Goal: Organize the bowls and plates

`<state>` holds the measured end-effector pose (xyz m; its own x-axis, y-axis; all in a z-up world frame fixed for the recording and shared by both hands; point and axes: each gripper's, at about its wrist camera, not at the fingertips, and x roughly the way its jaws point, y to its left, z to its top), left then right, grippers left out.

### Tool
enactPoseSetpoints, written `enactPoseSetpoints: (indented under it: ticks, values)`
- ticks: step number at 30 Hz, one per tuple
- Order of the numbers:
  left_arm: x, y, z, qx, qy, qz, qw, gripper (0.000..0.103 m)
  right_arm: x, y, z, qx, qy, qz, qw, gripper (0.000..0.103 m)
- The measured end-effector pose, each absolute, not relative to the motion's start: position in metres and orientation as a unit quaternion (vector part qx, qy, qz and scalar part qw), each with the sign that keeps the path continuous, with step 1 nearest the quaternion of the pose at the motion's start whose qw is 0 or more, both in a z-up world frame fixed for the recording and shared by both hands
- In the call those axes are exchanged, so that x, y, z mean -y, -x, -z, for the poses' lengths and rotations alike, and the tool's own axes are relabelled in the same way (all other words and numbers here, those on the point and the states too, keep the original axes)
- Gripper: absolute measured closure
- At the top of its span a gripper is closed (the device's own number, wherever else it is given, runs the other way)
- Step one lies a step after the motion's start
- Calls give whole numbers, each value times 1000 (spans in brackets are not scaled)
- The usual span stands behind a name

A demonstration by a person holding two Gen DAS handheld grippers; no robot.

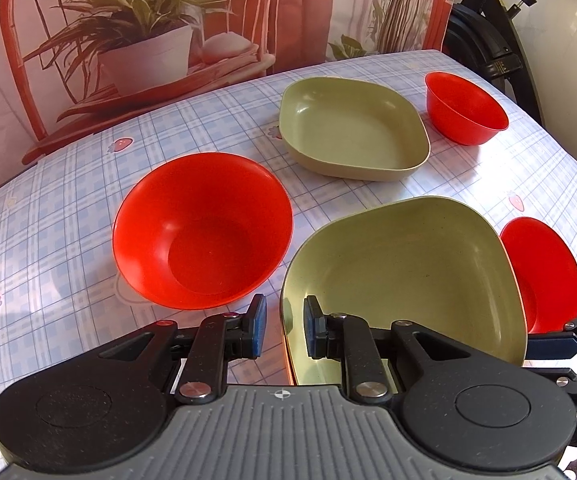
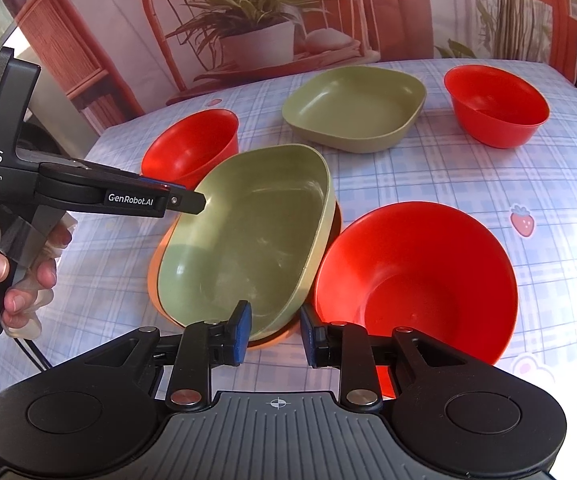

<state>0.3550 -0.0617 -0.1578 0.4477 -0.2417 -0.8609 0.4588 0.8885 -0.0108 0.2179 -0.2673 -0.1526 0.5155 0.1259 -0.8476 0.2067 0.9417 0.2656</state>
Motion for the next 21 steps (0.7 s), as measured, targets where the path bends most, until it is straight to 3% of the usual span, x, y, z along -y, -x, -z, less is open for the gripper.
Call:
enactPoseSetpoints:
  ticks: [5, 10, 21]
  values:
    - [57, -354, 159, -484, -104, 205, 845, 82, 267, -216, 145, -479, -153, 31, 864, 79]
    - [55, -353, 160, -484, -101, 203, 845, 82, 269, -218, 147, -479, -146, 39, 865, 88]
    - [51, -350, 163, -487, -92, 201, 845, 82, 261, -222, 158, -491, -121, 37, 862, 88]
